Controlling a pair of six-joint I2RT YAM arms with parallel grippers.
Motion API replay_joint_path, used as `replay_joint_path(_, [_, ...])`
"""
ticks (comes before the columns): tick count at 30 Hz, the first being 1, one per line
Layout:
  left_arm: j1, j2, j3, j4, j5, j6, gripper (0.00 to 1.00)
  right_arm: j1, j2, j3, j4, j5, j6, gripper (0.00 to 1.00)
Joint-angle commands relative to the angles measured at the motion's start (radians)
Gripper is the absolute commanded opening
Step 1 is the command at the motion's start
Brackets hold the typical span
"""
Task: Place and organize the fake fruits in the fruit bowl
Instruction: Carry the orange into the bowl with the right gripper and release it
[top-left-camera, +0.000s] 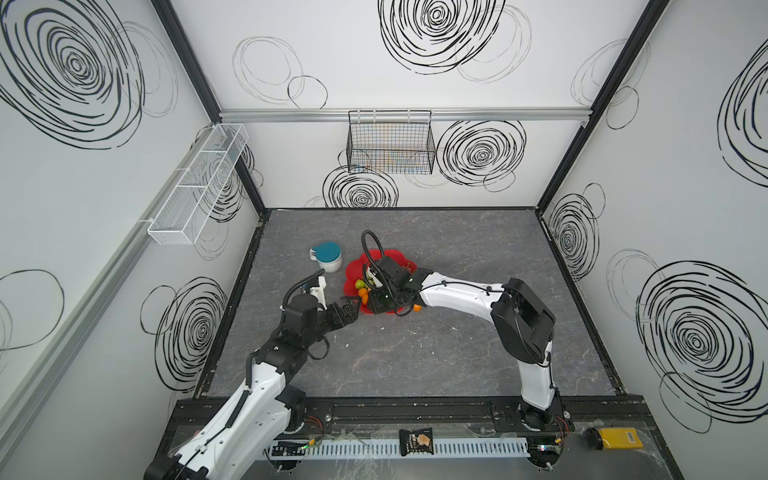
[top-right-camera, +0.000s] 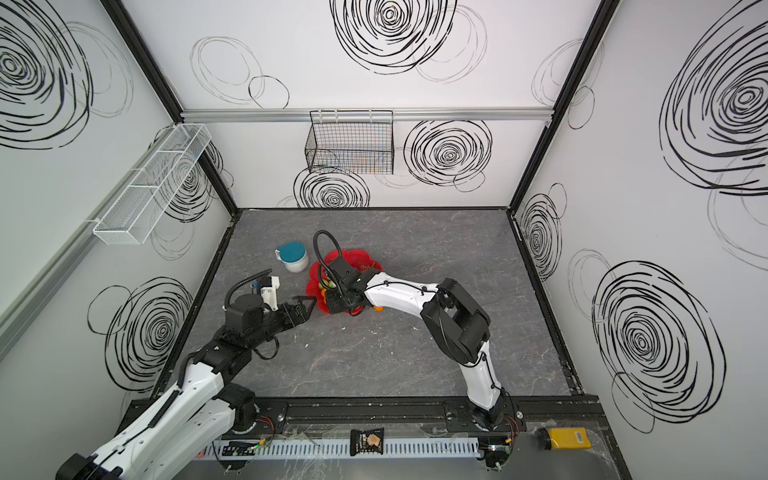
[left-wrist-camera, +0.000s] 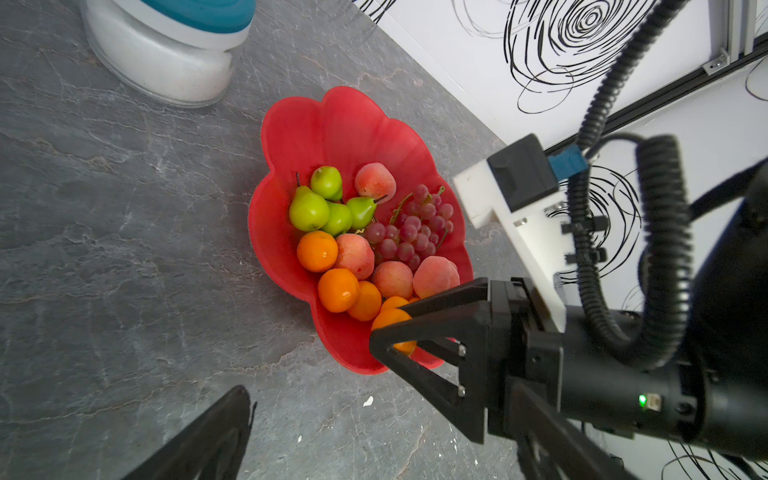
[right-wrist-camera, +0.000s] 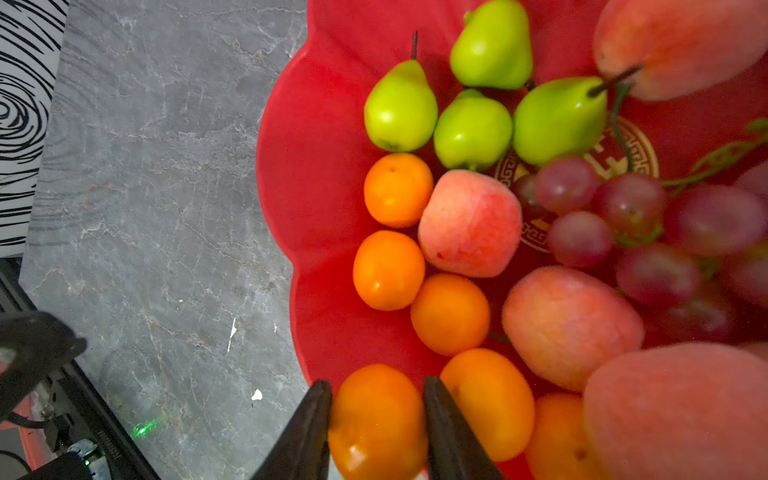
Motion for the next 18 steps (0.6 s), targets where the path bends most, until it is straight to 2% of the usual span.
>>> replay_joint_path(1, [0.011,-0.012,-0.011,0.01,0.009,0.012,1.0,-0.003,0.025,0.048,-0.032,0.004,-0.012,0.38])
replay_joint_path(18, [0.023,-0.022,-0.018,0.004,0.019,0.013,1.0,-0.011,0.056,0.096,-0.052,0.017,-0.019,0.46])
